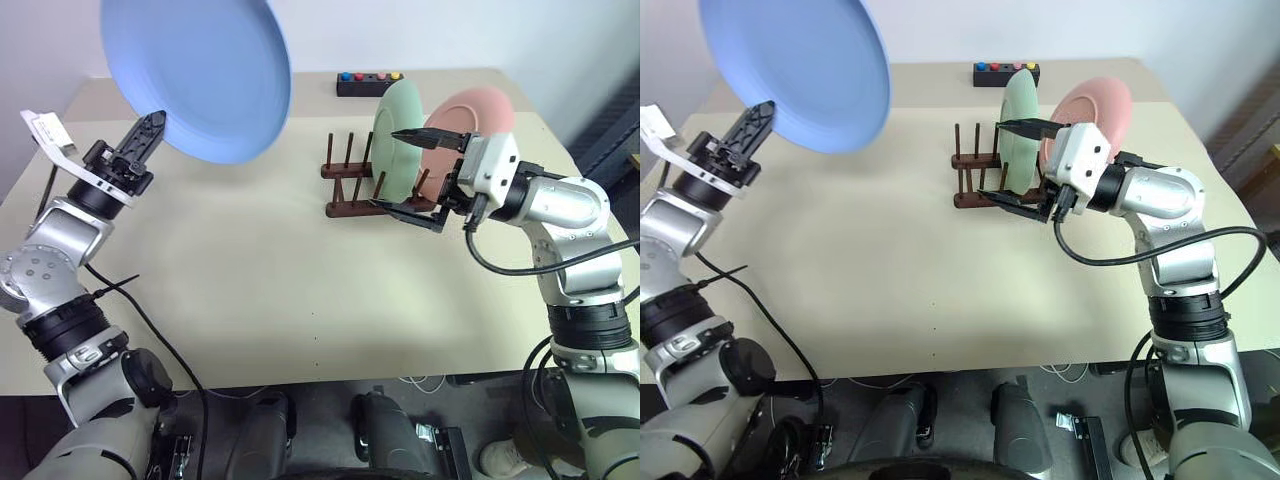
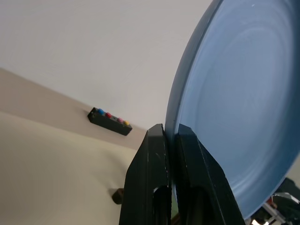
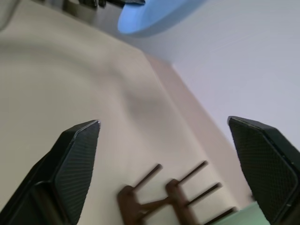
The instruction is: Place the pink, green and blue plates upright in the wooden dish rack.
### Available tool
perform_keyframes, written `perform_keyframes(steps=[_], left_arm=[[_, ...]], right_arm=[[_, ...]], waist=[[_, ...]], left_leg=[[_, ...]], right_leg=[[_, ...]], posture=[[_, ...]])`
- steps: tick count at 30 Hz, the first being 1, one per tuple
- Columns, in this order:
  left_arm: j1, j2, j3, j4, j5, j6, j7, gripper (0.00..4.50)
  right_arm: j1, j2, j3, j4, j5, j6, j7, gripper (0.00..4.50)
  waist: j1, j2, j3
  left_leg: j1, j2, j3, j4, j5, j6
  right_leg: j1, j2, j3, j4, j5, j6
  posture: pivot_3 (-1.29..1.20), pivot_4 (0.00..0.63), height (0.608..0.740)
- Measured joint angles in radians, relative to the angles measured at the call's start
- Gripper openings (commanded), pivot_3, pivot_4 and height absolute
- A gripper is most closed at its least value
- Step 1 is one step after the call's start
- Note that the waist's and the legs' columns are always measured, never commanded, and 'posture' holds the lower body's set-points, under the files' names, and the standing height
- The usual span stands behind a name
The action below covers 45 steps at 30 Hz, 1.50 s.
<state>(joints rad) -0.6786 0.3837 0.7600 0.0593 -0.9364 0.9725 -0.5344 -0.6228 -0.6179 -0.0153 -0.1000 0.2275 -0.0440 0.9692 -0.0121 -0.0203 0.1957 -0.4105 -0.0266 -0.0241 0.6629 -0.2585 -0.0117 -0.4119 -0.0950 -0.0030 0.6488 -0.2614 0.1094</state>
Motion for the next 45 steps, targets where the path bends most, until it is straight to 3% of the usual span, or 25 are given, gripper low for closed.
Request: perform_keyframes(steps=[3, 8, 15, 22, 33, 45], left_arm=[[0.018, -0.073, -0.017, -0.044, -0.052, -0.008, 0.069, 0.02], [0.028, -0.113, -0.04, -0.066, -0.103, -0.051, 0.153, 0.02], [0.028, -0.224, -0.088, -0.129, -0.136, -0.153, 0.299, 0.02], [0.125, -0.296, -0.198, -0.279, -0.143, -0.218, 0.437, 0.02], [0.213, -0.436, -0.277, -0.374, -0.25, -0.314, 0.606, 0.02], [0.234, -0.469, -0.35, -0.349, -0.426, -0.35, 0.697, 0.02]], right_arm=[[-0.012, 0.066, 0.014, -0.018, -0.095, -0.084, -0.125, 4.5], [-0.001, 0.069, 0.055, -0.01, -0.282, -0.258, -0.256, 4.5], [-0.023, 0.022, 0.095, -0.017, -0.772, -0.603, -0.56, 4.5], [0.01, 0.085, 0.169, -0.023, -1.09, -0.516, -0.737, 4.5], [0.066, 0.134, 0.283, -0.036, -1.206, -0.408, -0.783, 4.5], [0.031, 0.143, 0.308, -0.002, -1.246, -0.337, -0.819, 4.5]], waist=[[-0.001, 0.0, 0.0], [0.0, 0.0, 0.0], [0.001, -0.001, -0.001], [-0.001, -0.001, -0.001], [0.002, -0.001, -0.001], [0.002, -0.001, -0.001]], left_leg=[[0.0, 0.0, 0.0, 0.0, 0.001, -0.002], [0.0, 0.0, 0.0, 0.0, 0.002, -0.003], [0.0, -0.001, 0.0, 0.0, 0.002, -0.004], [0.001, 0.0, 0.0, 0.0, 0.003, -0.005], [0.001, -0.001, -0.001, 0.0, 0.003, -0.005], [0.002, 0.0, -0.001, 0.0, 0.003, -0.005]], right_leg=[[0.0, 0.0, 0.0, 0.0, 0.0, 0.0], [0.0, 0.001, 0.0, 0.0, 0.0, 0.0], [0.001, 0.001, 0.0, -0.001, 0.0, 0.0], [0.002, 0.002, 0.001, -0.001, 0.0, 0.0], [0.003, 0.003, 0.001, -0.002, 0.0, 0.0], [0.004, 0.004, 0.001, -0.002, 0.0, -0.001]], posture=[[0.0, 0.15, 0.74], [0.0, 0.15, 0.74], [0.0, 0.15, 0.74], [0.0, 0.15, 0.74], [0.0, 0.15, 0.74], [0.0, 0.15, 0.74]])
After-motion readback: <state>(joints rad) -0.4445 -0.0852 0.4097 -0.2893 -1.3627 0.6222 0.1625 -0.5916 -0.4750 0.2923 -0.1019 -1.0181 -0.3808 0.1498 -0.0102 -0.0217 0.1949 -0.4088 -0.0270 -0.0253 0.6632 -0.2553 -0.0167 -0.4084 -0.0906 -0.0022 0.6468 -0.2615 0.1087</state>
